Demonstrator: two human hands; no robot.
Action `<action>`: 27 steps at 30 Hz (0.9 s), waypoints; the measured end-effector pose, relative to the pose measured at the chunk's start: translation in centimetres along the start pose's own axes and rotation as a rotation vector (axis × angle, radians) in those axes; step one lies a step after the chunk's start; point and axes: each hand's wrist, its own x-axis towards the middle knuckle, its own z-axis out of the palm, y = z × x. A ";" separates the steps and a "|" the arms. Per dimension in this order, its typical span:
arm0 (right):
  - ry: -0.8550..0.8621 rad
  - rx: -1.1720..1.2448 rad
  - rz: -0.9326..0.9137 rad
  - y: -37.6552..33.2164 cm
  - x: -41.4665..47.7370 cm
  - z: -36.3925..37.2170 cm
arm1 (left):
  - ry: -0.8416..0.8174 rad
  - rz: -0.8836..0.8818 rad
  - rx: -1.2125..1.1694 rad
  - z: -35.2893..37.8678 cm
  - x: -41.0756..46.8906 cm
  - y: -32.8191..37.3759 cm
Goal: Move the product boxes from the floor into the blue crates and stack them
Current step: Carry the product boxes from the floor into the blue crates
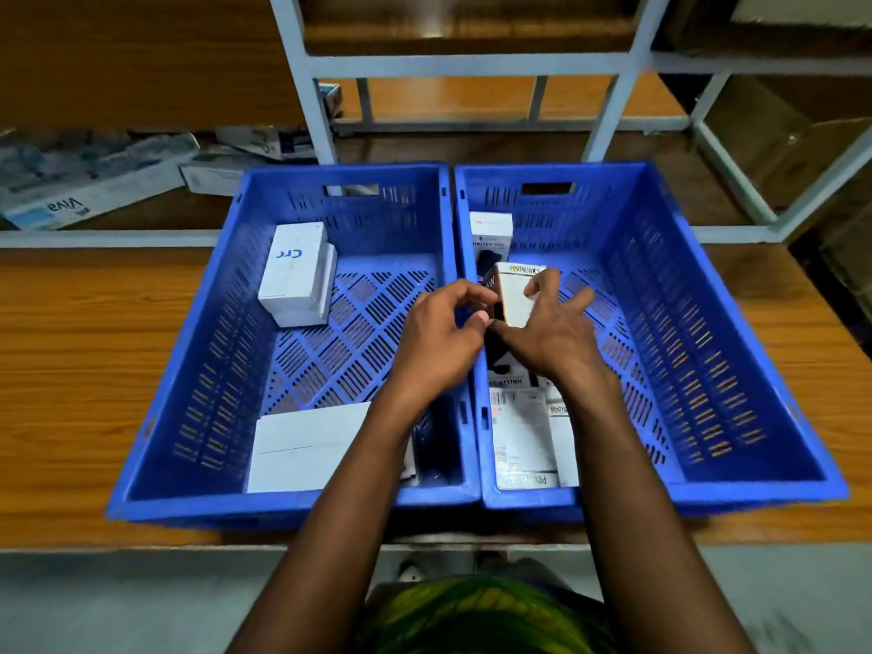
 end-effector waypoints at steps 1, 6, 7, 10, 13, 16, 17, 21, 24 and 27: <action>-0.021 -0.019 -0.010 0.1 0.1 0.1 | 0.010 -0.009 -0.004 -0.4 0.1 0.1; -0.430 -0.259 -0.052 1.4 1.6 0.6 | 0.046 -0.096 -0.137 -1.7 0.6 -0.4; -0.474 -0.297 -0.069 1.5 1.8 -0.1 | 0.041 -0.124 -0.172 -1.9 0.6 -0.6; -0.517 -0.295 -0.120 2.1 2.0 -2.3 | 0.045 -0.171 -0.235 -2.4 0.5 -0.8; -0.375 -0.147 -0.123 2.4 2.4 -2.4 | 0.070 -0.208 -0.271 -3.3 0.9 -1.1; -0.198 -0.092 -0.209 2.0 3.6 -0.8 | 0.109 -0.265 -0.301 -4.3 1.3 -1.1; -0.219 -0.093 -0.229 1.6 3.9 -0.4 | 0.125 -0.312 -0.347 -4.7 1.5 -1.3; -0.466 -0.164 -0.219 0.9 3.9 0.1 | 0.188 -0.715 -0.849 -7.6 4.3 -3.7; -0.313 -0.082 -0.211 1.7 4.0 0.0 | 0.386 -0.880 -1.116 -10.3 6.6 -7.1; -0.216 0.019 -0.233 2.5 4.0 0.5 | 0.496 -0.902 -0.997 -11.7 7.7 -10.7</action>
